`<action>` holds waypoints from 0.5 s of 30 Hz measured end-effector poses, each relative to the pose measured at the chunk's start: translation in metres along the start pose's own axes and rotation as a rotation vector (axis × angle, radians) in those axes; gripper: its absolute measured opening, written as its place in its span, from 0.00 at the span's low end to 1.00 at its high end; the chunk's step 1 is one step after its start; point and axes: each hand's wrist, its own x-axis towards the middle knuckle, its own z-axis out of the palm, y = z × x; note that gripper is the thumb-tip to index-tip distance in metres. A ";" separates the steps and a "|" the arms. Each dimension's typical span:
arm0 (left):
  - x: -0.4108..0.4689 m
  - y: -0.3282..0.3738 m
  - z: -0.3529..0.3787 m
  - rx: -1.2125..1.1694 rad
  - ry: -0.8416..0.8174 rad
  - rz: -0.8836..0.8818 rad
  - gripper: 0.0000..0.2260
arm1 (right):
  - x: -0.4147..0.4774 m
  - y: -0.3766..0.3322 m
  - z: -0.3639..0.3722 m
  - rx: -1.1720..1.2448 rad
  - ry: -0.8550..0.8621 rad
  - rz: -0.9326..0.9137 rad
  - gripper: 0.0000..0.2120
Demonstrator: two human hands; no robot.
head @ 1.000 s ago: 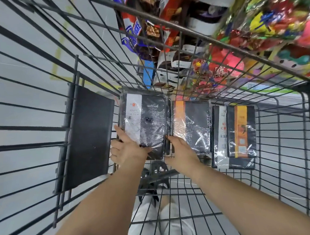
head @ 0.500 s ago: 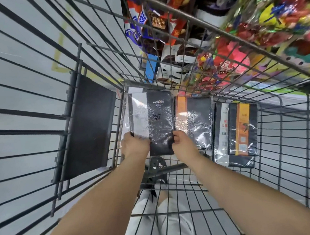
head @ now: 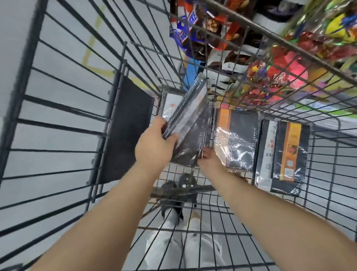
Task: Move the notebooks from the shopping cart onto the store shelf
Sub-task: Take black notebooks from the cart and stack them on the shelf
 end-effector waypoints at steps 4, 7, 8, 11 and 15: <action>0.001 -0.002 -0.037 0.026 0.122 0.083 0.10 | 0.002 -0.011 0.013 -0.117 0.002 0.081 0.23; 0.004 -0.008 -0.047 0.003 0.170 0.079 0.13 | 0.004 -0.017 0.024 0.047 0.055 0.112 0.20; 0.004 -0.010 -0.048 -0.006 0.178 0.076 0.14 | 0.005 -0.018 0.027 0.117 0.075 0.117 0.20; 0.003 -0.013 -0.049 -0.014 0.190 0.096 0.14 | 0.002 -0.023 0.036 0.158 0.114 0.101 0.21; -0.006 -0.008 -0.054 -0.032 0.191 0.120 0.13 | -0.015 -0.035 0.042 0.139 0.135 -0.020 0.20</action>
